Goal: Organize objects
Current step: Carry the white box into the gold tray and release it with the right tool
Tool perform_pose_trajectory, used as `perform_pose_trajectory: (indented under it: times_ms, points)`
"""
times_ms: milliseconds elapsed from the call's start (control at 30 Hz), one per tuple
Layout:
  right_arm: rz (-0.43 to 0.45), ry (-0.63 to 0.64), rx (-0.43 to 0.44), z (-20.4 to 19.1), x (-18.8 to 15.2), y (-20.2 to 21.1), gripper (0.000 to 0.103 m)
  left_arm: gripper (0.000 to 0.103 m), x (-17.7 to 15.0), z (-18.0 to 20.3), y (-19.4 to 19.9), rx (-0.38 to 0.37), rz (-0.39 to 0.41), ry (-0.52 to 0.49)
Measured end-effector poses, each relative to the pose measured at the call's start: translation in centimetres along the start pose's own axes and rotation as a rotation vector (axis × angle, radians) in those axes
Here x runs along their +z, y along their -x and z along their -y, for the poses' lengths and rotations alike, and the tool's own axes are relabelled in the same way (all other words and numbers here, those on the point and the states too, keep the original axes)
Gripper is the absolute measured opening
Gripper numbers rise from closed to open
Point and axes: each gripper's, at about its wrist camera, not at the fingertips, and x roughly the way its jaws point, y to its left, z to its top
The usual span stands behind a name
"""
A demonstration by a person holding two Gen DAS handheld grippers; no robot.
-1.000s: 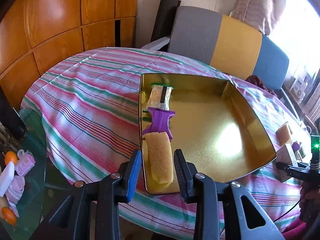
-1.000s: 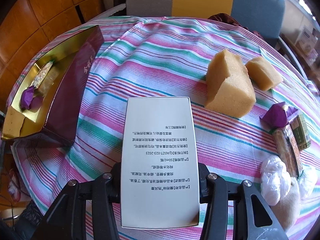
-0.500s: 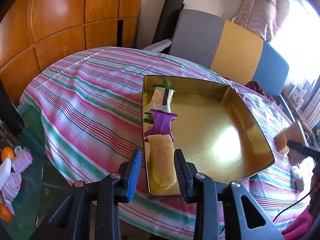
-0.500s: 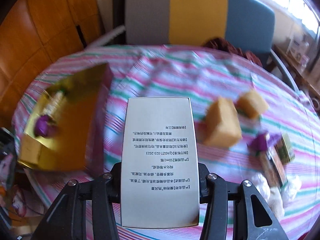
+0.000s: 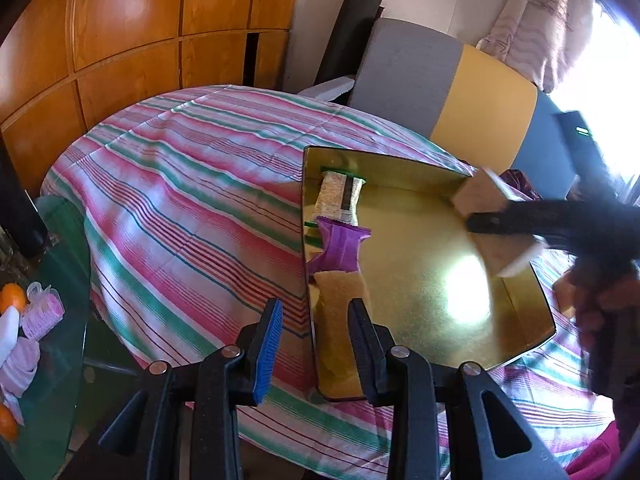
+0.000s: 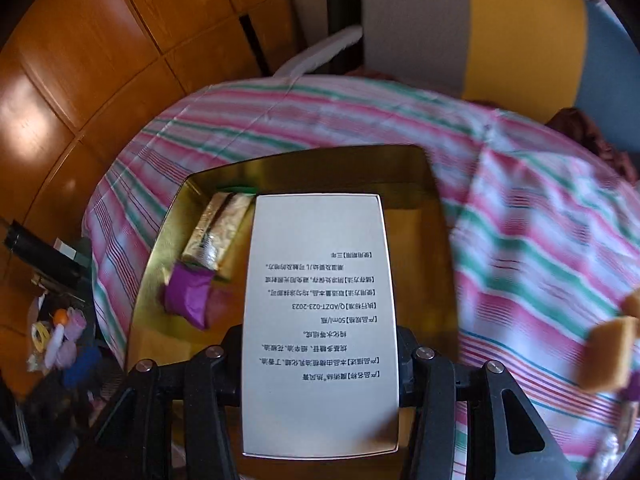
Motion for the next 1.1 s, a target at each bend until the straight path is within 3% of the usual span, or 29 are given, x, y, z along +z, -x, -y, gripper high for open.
perform_pose_trajectory:
  times_ms: [333,433,567,900,1033,1100]
  points:
    - [-0.089,-0.113,-0.03,-2.8,4.7,-7.7,0.052,0.033,0.2,-1.9,-1.1,0.002,-0.023,0.056]
    - [-0.081,-0.216,0.064,-2.4,5.8,-8.8,0.064,0.033,0.2,-2.1,-1.2,0.0,-0.029,0.064]
    - [-0.069,-0.244,0.17,-2.5,5.7,-8.4,0.069,0.033,0.2,-2.1,-1.2,-0.003,-0.027,0.063]
    - [-0.042,-0.149,0.202,-3.1,1.7,-4.9,0.073,0.033,0.4,-1.9,-0.6,0.002,0.0,0.054]
    - [-0.059,-0.059,0.132,-4.3,0.7,-5.5,0.068,0.033,0.4,-1.6,-0.4,0.005,0.002,0.046]
    - [-0.063,-0.052,0.123,-4.5,1.2,-6.5,0.05,0.033,0.3,-1.5,-0.2,0.004,0.006,0.041]
